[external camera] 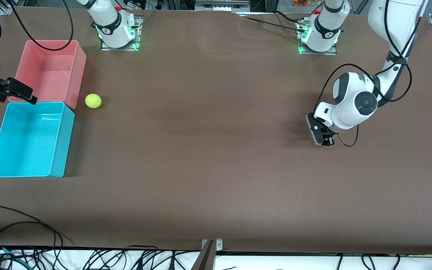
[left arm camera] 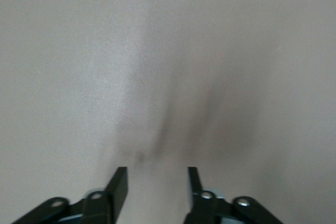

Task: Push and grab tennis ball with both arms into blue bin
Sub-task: 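Push the tennis ball with the left gripper toward the pink bin, then raise the left gripper away while the right gripper reaches toward the ball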

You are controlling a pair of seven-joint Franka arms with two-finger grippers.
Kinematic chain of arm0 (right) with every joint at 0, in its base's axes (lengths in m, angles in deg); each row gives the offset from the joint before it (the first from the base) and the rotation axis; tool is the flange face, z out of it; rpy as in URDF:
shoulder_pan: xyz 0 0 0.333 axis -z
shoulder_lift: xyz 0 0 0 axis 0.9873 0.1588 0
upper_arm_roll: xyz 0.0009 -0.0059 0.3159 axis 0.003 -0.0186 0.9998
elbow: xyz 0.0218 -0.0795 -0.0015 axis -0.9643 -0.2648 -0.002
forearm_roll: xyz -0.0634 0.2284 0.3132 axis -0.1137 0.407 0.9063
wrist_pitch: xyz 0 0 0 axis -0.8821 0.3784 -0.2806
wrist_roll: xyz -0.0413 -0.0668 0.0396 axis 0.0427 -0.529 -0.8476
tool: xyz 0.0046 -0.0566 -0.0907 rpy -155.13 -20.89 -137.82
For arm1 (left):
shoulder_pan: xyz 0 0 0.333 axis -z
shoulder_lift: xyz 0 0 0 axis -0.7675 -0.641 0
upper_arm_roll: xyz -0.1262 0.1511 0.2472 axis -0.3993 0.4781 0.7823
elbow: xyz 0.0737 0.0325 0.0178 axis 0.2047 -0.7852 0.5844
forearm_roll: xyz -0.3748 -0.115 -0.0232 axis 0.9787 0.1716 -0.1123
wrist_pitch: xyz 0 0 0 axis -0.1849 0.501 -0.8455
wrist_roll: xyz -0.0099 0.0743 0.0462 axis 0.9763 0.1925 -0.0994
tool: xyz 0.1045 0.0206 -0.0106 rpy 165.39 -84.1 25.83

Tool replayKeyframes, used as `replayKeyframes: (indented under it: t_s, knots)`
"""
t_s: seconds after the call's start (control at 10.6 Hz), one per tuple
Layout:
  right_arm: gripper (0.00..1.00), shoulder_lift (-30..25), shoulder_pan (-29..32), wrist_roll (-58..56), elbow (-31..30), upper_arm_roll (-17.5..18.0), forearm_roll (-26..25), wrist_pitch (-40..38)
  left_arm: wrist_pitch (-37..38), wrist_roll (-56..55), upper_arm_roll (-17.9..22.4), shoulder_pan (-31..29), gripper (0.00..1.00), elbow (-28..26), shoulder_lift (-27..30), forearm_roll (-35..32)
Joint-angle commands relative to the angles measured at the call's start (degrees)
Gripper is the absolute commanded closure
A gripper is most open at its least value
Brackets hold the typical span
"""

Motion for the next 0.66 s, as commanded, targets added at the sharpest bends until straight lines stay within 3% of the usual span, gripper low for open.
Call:
replayKeyframes:
  t_s: [0.0,0.28,0.56]
  knots:
    - [0.00,0.4,0.4,-0.8,1.3,0.3,-0.1,-0.8,1.1,0.2,0.0,-0.5,0.00,-1.5,4.2,-0.3]
    - [0.00,0.4,0.4,-0.8,1.3,0.3,-0.2,-0.9,6.3,0.3,0.0,-2.2,0.00,-3.2,15.6,-0.4]
    - [0.00,0.4,0.4,-0.7,1.3,0.3,-0.2,-1.1,6.7,0.0,-0.1,-3.8,0.00,-2.3,17.6,0.0]
